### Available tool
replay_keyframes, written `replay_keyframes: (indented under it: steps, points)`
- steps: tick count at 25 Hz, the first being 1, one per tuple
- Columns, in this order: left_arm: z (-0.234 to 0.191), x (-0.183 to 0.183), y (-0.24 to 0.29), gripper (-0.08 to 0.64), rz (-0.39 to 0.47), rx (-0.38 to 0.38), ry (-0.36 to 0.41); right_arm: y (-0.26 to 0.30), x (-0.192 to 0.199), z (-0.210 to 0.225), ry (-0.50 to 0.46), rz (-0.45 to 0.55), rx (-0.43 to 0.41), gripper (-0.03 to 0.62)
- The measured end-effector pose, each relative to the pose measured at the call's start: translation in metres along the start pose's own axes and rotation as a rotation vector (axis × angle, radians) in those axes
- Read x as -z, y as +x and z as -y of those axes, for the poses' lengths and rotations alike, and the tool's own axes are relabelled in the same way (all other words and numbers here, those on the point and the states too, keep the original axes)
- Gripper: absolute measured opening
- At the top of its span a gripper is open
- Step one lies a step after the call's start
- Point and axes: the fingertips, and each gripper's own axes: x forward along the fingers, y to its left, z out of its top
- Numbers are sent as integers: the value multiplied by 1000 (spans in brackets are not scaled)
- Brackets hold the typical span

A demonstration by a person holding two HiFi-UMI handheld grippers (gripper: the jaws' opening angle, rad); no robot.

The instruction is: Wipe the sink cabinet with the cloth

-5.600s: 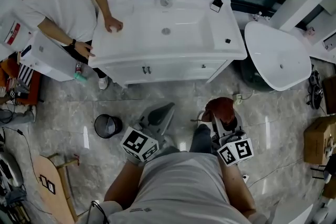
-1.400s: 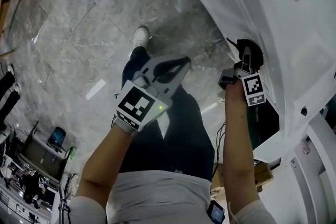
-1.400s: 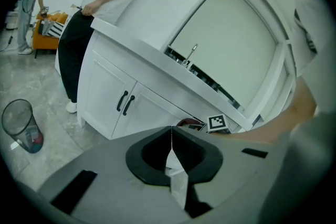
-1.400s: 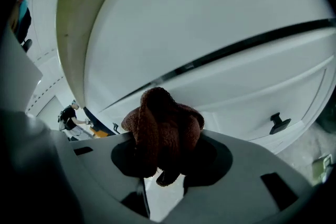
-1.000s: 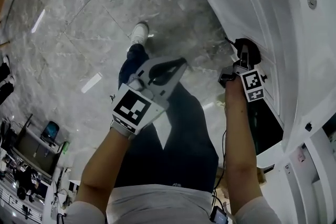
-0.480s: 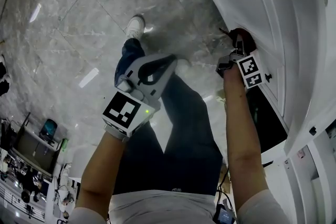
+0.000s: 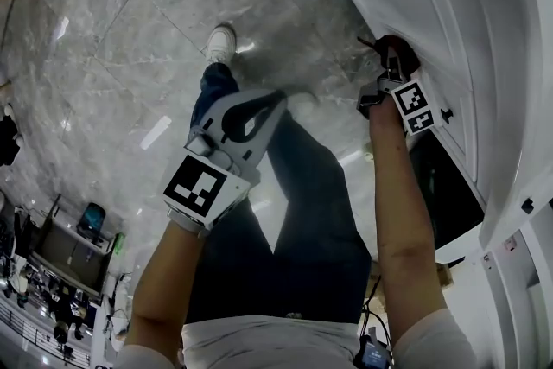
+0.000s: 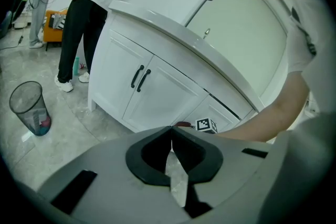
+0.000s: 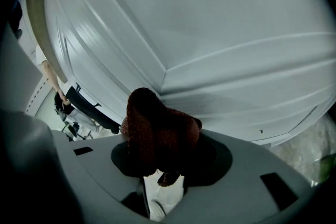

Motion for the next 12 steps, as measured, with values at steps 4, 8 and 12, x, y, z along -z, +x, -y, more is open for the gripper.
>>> replay_keyframes:
  steps: [4,8,12]
  points:
    - [7,8,5,15,-21,8,17,-7,-1,16,24,5,14,160]
    - [17,16,11,15,-44,24,34,-21,0,39,34,9,38,160]
    - [34,23,19,15,-69,56,56,-38,-2,63,32,3,54,160]
